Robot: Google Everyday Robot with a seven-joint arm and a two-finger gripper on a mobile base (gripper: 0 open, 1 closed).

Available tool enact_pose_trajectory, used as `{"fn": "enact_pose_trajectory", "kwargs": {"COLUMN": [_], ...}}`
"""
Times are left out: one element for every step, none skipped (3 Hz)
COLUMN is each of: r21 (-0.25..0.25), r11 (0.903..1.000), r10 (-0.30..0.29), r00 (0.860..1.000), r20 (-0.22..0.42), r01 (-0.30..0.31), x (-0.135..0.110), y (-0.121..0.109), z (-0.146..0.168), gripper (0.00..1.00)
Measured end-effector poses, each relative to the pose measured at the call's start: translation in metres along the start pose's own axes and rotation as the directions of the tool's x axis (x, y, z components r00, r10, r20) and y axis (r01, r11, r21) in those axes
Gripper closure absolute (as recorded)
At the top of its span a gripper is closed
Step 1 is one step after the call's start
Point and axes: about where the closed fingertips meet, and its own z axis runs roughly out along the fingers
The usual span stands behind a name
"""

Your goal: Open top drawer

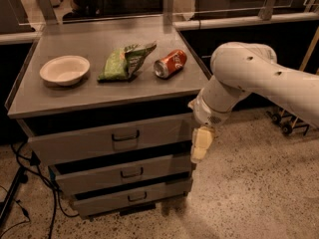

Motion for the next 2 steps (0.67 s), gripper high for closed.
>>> {"fn": "enact_pose_trajectory", "kwargs": {"r21": [-0.005,0.008], "r11": [1.0,0.9999], "r10": [-0.001,-0.007], "r00": [1.0,1.0], "r20": [0.008,0.011], "r01": [0.001,0.007], "x": [-0.0109,-0.0192], "y": [0.0047,-0.0042], "z": [0.0173,0.0258], "gripper": [0.0,0.0]}}
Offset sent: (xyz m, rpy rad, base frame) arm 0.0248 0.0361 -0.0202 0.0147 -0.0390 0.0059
